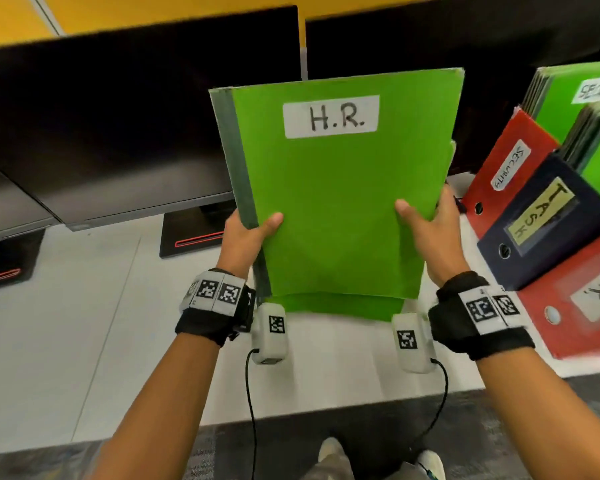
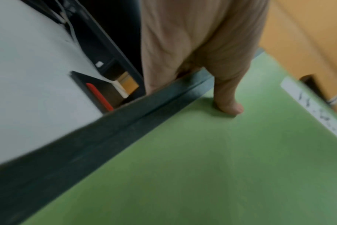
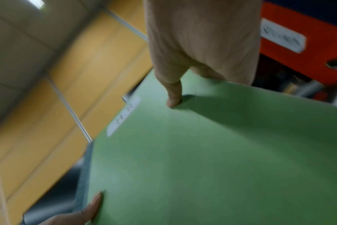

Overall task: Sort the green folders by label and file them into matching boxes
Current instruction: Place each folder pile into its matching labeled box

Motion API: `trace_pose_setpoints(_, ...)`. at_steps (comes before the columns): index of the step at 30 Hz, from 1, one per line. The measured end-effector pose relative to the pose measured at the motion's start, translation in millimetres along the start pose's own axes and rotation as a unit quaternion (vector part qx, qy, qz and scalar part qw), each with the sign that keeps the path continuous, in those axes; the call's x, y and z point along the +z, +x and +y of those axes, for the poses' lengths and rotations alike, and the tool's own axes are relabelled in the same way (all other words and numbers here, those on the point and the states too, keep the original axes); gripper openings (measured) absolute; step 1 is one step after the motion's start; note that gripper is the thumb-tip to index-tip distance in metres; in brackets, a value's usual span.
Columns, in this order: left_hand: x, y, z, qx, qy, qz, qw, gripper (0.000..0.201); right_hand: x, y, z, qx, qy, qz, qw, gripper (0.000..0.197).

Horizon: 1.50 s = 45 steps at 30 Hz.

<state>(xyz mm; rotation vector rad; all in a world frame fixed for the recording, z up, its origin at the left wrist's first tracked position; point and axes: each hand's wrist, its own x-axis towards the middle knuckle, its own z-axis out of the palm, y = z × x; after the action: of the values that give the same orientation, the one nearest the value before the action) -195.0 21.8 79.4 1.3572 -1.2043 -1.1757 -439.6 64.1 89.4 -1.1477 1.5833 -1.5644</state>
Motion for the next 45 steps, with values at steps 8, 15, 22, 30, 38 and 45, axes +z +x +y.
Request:
trace_pose_setpoints(8, 32, -5, 50, 0.105, -0.065, -0.02, 0.992, 0.034, -23, 1, -28, -0.05, 0.069, 0.032, 0.996, 0.064)
trace_pose_setpoints(15, 46, 3, 80, 0.153, -0.052, 0.102, 0.982, 0.024, -19, 24, -50, -0.065, 0.113, 0.172, 0.976, 0.022)
trace_pose_setpoints(22, 51, 6, 56, 0.162, -0.073, 0.135, 0.975, 0.022, -8, 20, -26, -0.071, 0.09, 0.157, 0.981, 0.03)
trace_pose_setpoints(30, 45, -3, -27, 0.055, 0.102, 0.018, 0.993, 0.067, -21, -2, 49, 0.025, -0.045, -0.005, 0.999, 0.046)
trace_pose_setpoints(38, 51, -11, -38, 0.053, 0.174, 0.052, 0.982, 0.048, -35, -6, 71, 0.064, -0.136, -0.048, 0.988, 0.051)
trace_pose_setpoints(45, 77, -18, 34, 0.158, 0.159, 0.088, 0.971, 0.046, -69, 14, 18, -0.021, -0.142, -0.007, 0.99, 0.067)
